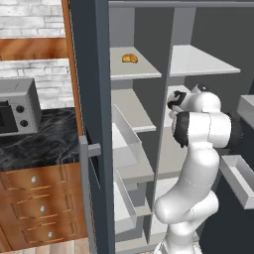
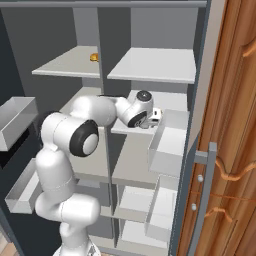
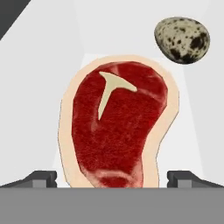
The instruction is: There's a steak in the fridge that needs to be moved to the freezer for freezing. Pick up the steak from the fridge, place it on any shelf in the freezer, and close the fridge and freezer doors when done.
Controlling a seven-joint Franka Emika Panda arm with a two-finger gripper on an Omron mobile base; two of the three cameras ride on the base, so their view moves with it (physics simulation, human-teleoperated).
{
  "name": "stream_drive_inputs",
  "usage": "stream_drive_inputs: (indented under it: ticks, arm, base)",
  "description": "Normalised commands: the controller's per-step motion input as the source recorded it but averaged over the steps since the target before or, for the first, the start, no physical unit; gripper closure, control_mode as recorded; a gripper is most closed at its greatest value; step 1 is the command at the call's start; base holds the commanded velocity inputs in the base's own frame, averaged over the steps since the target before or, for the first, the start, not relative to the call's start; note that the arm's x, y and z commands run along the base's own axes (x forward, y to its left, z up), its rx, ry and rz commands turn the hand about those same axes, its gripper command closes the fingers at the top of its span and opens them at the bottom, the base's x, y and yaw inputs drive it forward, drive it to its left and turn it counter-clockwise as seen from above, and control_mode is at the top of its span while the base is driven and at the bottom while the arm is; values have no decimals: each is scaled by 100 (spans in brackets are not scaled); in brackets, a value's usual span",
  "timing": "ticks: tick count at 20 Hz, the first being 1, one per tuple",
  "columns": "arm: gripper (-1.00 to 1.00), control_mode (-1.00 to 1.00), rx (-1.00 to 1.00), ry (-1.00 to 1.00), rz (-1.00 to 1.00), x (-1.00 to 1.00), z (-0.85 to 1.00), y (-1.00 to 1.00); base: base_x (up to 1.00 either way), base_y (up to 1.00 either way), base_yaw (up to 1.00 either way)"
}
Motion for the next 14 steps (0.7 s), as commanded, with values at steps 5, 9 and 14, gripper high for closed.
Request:
stream_drive_inputs:
  ticks: [5, 9, 14]
  arm:
    - [-100, -100, 0, 0, 2, 37, -28, 0]
    - [100, -100, 0, 0, 2, 29, -26, 0]
    - [100, -100, 1, 1, 9, -38, -10, 3]
  base:
    - [0, 0, 0]
    - [0, 0, 0]
    - [0, 0, 0]
